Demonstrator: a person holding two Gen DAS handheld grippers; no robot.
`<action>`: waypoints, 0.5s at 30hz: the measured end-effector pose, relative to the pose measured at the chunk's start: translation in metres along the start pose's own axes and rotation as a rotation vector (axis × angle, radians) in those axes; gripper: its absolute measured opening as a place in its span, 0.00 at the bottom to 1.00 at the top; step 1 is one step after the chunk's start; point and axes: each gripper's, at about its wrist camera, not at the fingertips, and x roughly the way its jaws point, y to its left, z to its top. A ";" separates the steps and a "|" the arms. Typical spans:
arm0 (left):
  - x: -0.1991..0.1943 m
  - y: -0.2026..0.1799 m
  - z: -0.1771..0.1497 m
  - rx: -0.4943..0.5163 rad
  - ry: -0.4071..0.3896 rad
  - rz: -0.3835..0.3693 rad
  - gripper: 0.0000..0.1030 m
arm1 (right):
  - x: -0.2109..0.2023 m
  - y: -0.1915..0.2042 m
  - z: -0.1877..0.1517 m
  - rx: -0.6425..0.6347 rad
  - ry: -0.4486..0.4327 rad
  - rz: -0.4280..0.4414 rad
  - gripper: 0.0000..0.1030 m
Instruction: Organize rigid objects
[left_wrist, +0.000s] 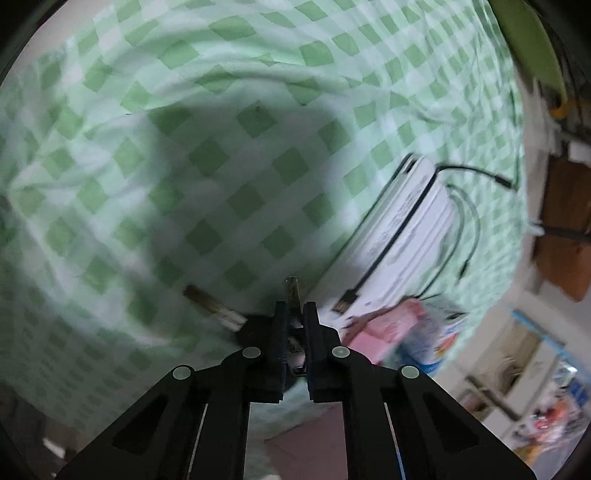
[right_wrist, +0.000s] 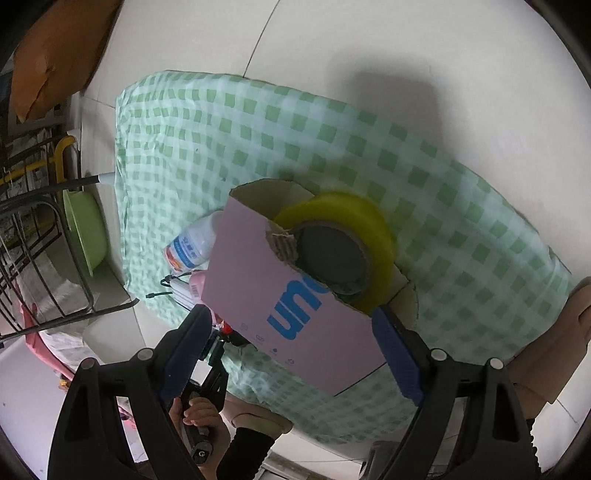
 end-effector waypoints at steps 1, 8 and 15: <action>0.001 -0.001 -0.001 -0.005 0.000 0.009 0.04 | 0.000 0.002 -0.001 -0.004 -0.002 -0.003 0.87; 0.008 0.001 -0.005 -0.086 0.055 0.005 0.04 | -0.007 0.018 -0.006 -0.024 -0.014 0.033 0.87; 0.002 0.017 -0.022 -0.124 0.001 -0.023 0.04 | -0.022 0.035 -0.017 -0.022 -0.031 0.096 0.87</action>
